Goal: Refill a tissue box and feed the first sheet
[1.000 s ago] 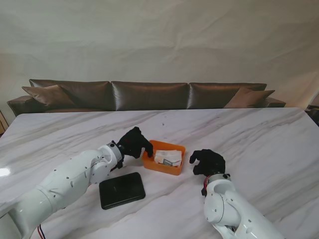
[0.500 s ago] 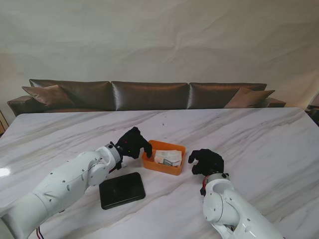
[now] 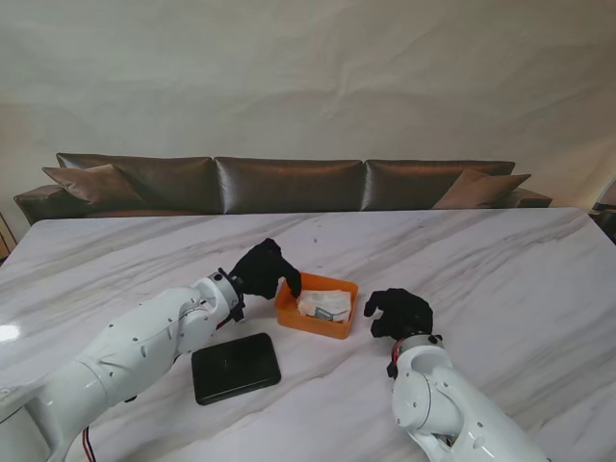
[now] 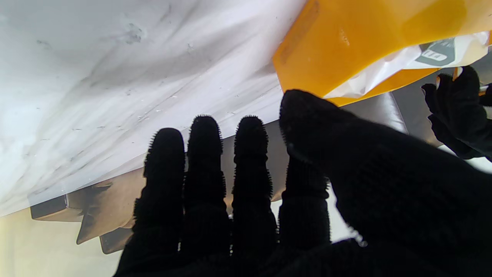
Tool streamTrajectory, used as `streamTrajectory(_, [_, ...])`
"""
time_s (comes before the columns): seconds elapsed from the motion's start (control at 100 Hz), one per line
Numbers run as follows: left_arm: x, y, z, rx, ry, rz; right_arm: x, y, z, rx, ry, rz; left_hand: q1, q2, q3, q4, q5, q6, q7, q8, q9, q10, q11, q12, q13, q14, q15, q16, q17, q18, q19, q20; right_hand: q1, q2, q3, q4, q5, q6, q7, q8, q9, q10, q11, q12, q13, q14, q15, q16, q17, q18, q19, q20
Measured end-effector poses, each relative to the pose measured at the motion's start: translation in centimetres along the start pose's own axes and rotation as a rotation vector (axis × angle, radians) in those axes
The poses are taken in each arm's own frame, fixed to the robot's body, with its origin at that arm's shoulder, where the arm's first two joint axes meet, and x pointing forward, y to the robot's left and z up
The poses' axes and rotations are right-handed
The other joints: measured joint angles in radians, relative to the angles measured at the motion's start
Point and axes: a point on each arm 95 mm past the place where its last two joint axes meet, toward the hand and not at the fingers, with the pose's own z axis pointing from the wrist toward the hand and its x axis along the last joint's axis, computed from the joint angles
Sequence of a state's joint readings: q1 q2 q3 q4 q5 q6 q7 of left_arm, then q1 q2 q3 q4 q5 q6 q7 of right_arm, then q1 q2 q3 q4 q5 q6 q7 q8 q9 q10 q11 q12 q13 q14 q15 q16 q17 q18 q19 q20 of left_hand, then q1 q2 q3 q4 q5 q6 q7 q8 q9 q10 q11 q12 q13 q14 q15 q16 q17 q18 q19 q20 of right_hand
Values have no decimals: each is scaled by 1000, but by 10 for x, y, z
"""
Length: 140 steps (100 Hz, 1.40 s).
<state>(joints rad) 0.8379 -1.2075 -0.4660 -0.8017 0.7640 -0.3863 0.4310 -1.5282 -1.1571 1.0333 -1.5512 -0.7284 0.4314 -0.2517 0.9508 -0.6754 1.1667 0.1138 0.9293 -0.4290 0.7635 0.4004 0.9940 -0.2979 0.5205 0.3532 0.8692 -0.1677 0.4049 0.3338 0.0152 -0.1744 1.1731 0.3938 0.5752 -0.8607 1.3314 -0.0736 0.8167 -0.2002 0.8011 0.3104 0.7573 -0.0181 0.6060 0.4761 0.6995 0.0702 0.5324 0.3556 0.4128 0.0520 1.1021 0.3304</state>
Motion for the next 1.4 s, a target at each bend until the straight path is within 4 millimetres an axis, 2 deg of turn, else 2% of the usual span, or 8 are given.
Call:
streamTrajectory(0.15, [-7,6,4,-31,-14,-19,0,0,1,0,0,-1,10,0,0,8,13,0,10,0,3,-1,0,0,10,-32,-2,-1,1,-1,0,6,0,0,0,0,0,0,0,-4,0,0,0,0,0,0,0,0,0,0,0,0])
streamTrajectory(0.42, [-5,3,3,-53,-13,15,0,0,0,-1,0,-1,11,19,0,9,23,0,12,0,27,-1,0,0,10,-6,13,-1,2,5,0,7,0,0,0,-2,0,0,11,-4,0,0,0,0,0,-5,0,0,-1,0,0,0])
streamTrajectory(0.66, [3,-6,-7,-112,-8,84,1,-1,0,-3,3,9,8,19,0,9,16,0,12,0,27,-1,0,-2,11,-6,11,-8,28,136,0,7,0,0,0,-2,0,0,11,-9,9,0,0,0,1,-6,0,0,-3,0,0,0])
streamTrajectory(0.97, [-6,-2,-14,-154,-26,102,2,-1,-1,-7,7,19,-46,19,0,9,-40,0,-14,0,-2,0,-21,-5,-10,-21,-5,13,-1,140,0,7,0,0,0,-5,0,0,12,-10,13,0,0,0,1,-7,0,0,-8,0,-2,-1])
streamTrajectory(1.1, [-8,0,-14,-185,-29,111,2,-2,-1,-6,6,20,-138,-37,-22,-92,-79,0,-48,0,-51,0,-23,-5,-31,-26,-41,12,-12,140,0,1,0,0,0,-5,0,0,12,-11,13,0,0,0,1,-8,0,0,-9,0,-2,-1])
streamTrajectory(1.15, [-9,0,-14,-191,-29,116,2,-2,-1,-6,6,21,-153,-57,-31,-102,-102,1,-63,0,-73,0,-33,-5,-39,-27,-44,2,-13,140,0,-4,0,0,0,-5,0,0,12,-11,13,0,0,0,2,-8,0,0,-9,0,-2,-1])
streamTrajectory(1.2, [-9,1,-15,-198,-31,120,2,-2,-1,-6,6,21,-198,-89,-65,-143,-114,2,-68,0,-74,0,-34,-5,-64,-13,-52,10,-17,140,0,-9,0,0,0,-5,0,0,12,-11,13,0,0,0,2,-8,0,0,-9,0,-2,-1])
streamTrajectory(1.4, [-10,-5,-16,-221,-30,159,2,-3,-1,-3,4,26,-250,-146,-120,-193,-163,13,-95,0,-129,0,-55,-7,-91,-4,-60,5,-21,142,0,-15,0,0,0,-5,0,0,12,-11,13,0,0,0,2,-8,0,0,-11,0,-2,-1])
